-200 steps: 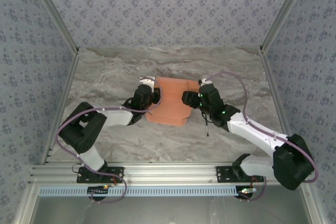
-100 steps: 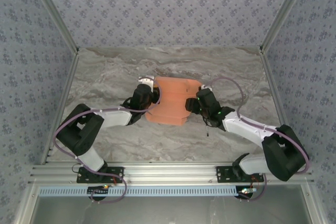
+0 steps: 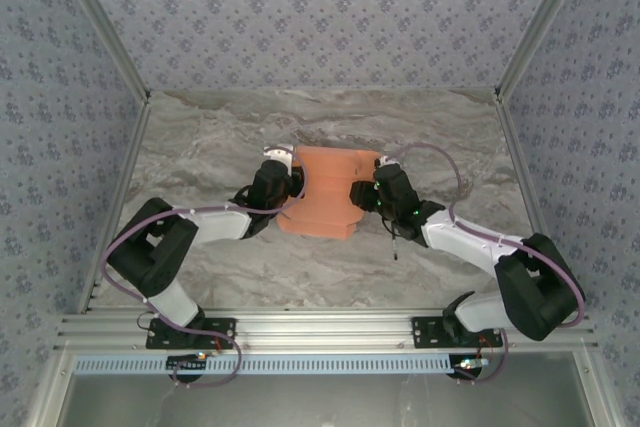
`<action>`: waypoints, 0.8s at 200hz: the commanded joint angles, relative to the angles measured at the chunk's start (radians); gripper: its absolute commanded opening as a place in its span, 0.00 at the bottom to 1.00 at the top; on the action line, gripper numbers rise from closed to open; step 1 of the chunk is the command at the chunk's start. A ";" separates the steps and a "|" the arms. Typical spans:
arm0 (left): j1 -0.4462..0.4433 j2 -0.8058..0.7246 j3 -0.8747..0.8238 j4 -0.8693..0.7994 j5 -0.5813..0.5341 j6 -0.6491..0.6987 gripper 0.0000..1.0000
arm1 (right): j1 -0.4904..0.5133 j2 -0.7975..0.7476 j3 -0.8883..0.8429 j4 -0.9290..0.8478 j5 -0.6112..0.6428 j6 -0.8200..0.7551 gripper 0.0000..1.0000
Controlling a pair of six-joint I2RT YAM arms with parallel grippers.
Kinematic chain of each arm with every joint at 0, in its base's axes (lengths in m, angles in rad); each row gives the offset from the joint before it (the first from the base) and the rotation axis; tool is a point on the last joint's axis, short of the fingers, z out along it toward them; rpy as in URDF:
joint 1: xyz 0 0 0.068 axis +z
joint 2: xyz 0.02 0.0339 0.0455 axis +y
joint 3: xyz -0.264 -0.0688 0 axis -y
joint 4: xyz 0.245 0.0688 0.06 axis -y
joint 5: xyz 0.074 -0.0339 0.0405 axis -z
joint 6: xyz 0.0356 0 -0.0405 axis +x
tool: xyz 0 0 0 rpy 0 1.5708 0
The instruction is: Fold the paper box
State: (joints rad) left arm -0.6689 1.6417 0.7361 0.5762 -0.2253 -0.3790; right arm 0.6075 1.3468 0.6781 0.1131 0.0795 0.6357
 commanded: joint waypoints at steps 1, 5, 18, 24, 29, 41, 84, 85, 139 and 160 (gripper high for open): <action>-0.003 -0.025 0.007 0.017 0.000 -0.006 0.03 | 0.009 -0.020 0.037 0.023 -0.013 -0.022 0.40; -0.004 -0.024 0.007 0.017 0.001 -0.006 0.03 | 0.010 -0.020 0.040 0.023 -0.014 -0.033 0.40; -0.004 -0.023 0.007 0.017 0.003 -0.006 0.03 | 0.015 -0.017 0.050 0.023 -0.013 -0.050 0.38; -0.004 -0.023 0.007 0.017 0.003 -0.008 0.03 | 0.017 -0.015 0.056 0.022 -0.012 -0.056 0.38; -0.005 -0.023 0.006 0.018 0.004 -0.008 0.03 | 0.018 -0.012 0.061 0.021 -0.012 -0.061 0.37; -0.004 -0.024 0.007 0.017 0.006 -0.008 0.03 | 0.021 -0.002 0.070 0.020 -0.016 -0.071 0.36; -0.004 -0.024 0.006 0.018 0.008 -0.009 0.03 | 0.032 0.058 0.105 0.032 -0.049 -0.079 0.32; -0.004 -0.024 0.007 0.018 0.008 -0.009 0.03 | 0.031 0.060 0.106 0.033 -0.049 -0.079 0.32; -0.006 -0.031 0.005 0.017 0.010 -0.009 0.03 | 0.057 0.132 0.119 0.069 -0.059 -0.073 0.31; -0.006 -0.031 0.003 0.017 0.008 -0.008 0.03 | 0.059 0.138 0.123 0.065 -0.059 -0.081 0.31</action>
State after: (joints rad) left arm -0.6689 1.6417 0.7361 0.5701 -0.2256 -0.3786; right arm 0.6575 1.4670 0.7723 0.1654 0.0349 0.5743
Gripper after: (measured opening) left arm 0.079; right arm 0.308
